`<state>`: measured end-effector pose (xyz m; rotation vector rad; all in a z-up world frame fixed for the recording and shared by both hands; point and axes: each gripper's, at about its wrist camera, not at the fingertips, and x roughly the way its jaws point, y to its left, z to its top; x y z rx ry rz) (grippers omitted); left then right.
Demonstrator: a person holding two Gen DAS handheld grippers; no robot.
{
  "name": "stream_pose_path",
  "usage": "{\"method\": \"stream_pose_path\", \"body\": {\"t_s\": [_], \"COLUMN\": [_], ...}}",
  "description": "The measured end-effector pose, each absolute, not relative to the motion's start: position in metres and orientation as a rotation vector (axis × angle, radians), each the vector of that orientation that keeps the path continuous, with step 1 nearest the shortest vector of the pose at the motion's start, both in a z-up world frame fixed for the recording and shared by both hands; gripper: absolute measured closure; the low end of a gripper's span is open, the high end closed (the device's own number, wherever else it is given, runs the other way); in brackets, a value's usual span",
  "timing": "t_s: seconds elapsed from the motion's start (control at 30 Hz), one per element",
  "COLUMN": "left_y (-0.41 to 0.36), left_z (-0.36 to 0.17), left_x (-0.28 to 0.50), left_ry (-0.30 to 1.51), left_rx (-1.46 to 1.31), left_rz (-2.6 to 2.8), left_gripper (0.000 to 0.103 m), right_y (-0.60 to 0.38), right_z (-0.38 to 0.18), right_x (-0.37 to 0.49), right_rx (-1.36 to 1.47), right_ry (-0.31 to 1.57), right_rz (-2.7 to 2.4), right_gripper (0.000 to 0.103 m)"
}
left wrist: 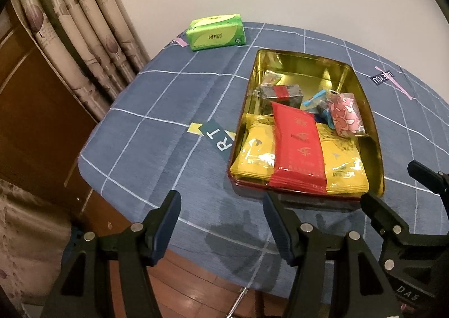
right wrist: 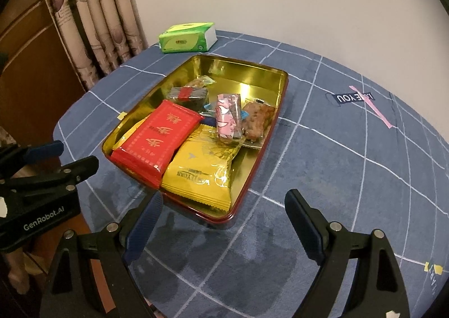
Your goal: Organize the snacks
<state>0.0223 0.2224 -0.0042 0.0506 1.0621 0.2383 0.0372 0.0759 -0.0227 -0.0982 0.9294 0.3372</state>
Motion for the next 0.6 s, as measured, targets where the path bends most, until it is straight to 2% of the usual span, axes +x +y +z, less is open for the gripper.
{"method": "stream_pose_path", "body": {"t_s": [0.6], "left_y": [0.2254], "left_z": [-0.0087], "left_x": [0.0233], "left_ry": [1.088], "left_rx": [0.042], "left_rz": [0.227], "left_gripper": [0.041], "right_y": [0.0782], "right_z": [-0.0301], "right_x": [0.0375], "right_rx": [-0.089], "right_ry": [0.952], "right_rz": [0.338], "right_gripper": [0.017]}}
